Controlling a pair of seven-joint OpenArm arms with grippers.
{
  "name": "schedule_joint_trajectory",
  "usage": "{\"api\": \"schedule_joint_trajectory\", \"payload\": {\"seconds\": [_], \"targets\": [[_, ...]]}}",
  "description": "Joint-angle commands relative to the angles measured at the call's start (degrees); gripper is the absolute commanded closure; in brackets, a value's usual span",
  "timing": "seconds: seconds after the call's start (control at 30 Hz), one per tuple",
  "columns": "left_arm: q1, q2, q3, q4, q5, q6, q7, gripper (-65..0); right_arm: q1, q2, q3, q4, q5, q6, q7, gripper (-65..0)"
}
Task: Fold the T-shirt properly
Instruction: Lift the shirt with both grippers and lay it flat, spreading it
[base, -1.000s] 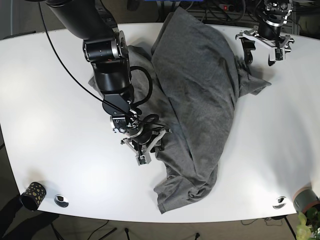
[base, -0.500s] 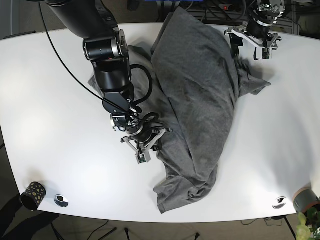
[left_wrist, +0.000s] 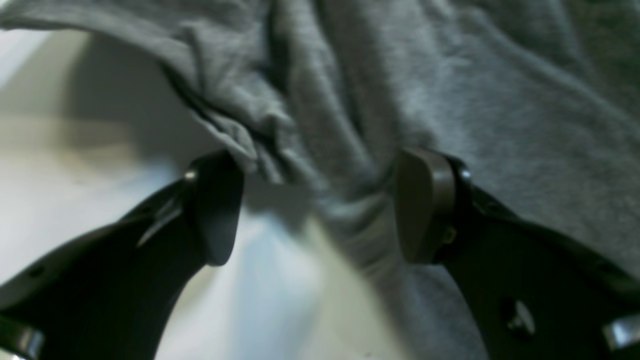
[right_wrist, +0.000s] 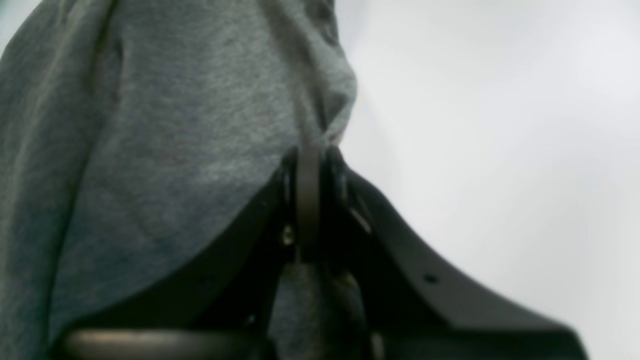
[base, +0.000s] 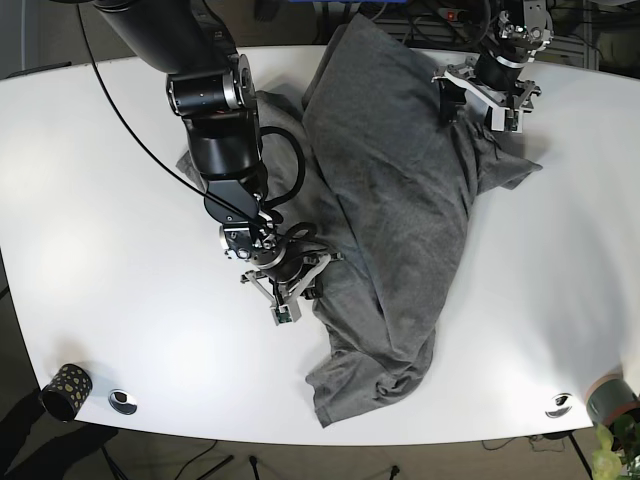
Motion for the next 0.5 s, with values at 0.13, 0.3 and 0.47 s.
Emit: {"api": "schedule_joint_trajectory", "payload": {"seconds": [0.13,0.3,0.47], "targets": [[-3.24,-0.25,0.9,-4.03,-0.14,-0.38,6.66,-22.9,0.67,-0.12,-0.05,3.62,-0.06,0.44,0.58,0.0],[-4.3,-0.51,0.9,-4.73,-0.05,-0.38,7.37,0.0,0.67,0.14,-0.05,3.62,-0.06,0.44,0.49,0.0],[-4.3,-2.36,0.81,-1.3,-0.14,-0.38,7.37,0.0,0.59,1.02,-0.05,8.19,-0.15,0.44,-0.3,0.0]]}}
